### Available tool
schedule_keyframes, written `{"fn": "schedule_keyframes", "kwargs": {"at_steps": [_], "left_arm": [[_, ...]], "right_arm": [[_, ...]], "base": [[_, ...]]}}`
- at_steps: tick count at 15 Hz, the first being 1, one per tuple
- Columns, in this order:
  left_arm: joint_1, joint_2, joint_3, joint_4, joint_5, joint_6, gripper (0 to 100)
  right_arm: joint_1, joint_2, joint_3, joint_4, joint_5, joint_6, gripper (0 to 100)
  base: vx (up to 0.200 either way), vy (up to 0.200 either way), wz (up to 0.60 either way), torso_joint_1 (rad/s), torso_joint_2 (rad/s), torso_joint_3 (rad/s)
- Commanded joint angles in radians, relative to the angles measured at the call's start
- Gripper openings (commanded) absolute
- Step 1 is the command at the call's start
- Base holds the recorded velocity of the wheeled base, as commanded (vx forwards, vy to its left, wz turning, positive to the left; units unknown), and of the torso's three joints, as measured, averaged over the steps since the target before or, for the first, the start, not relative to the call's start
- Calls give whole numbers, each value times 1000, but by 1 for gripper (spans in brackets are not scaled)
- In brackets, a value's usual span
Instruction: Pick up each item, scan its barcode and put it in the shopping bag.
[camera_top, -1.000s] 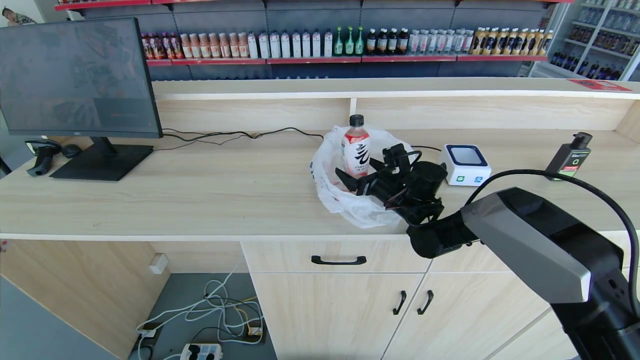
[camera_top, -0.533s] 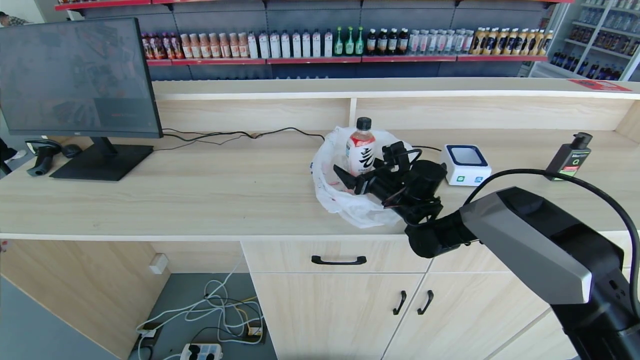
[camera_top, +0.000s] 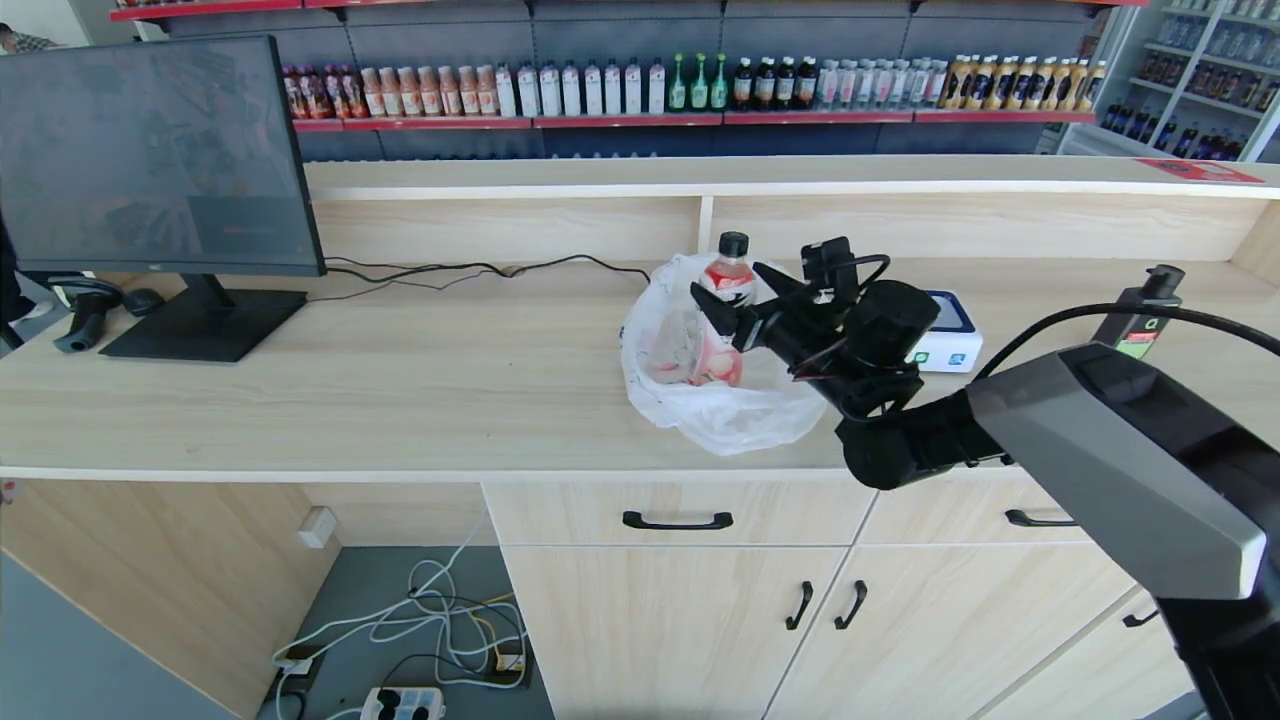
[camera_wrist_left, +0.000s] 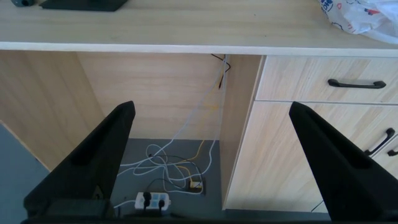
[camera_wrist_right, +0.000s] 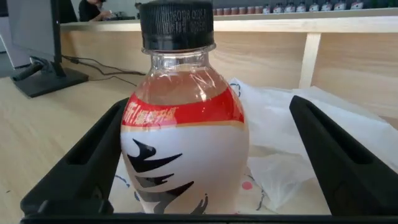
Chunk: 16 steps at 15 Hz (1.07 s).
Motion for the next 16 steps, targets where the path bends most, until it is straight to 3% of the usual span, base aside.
{"fn": "schedule_keyframes", "kwargs": {"at_steps": [1,7,10,12,14,16], "left_arm": [[0,0,0,1,0,-3,100],[2,0,0,1,0,-40,100],[2,0,0,-1,0,-40,100],[0,0,0,-1,0,-31,100],[0,0,0,1,0,-35,100],[2,0,0,1,0,-40,100]], "right_arm": [[-13,-108,99,-3,-2,0,100],[-55,-411,371,-5,-35,1,100],[-13,-673,695,-16,-69,-17,100],[112,-894,992,-39,-226,-14,100],[279,-1047,1135,-45,-370,23,100],[381,-1239,1218,-19,-542,-6,100]], "base": [[0,0,0,0,0,0],[0,0,0,0,0,0],[0,0,0,0,0,0],[0,0,0,0,0,0],[0,0,0,0,0,0],[0,0,0,0,0,0]]}}
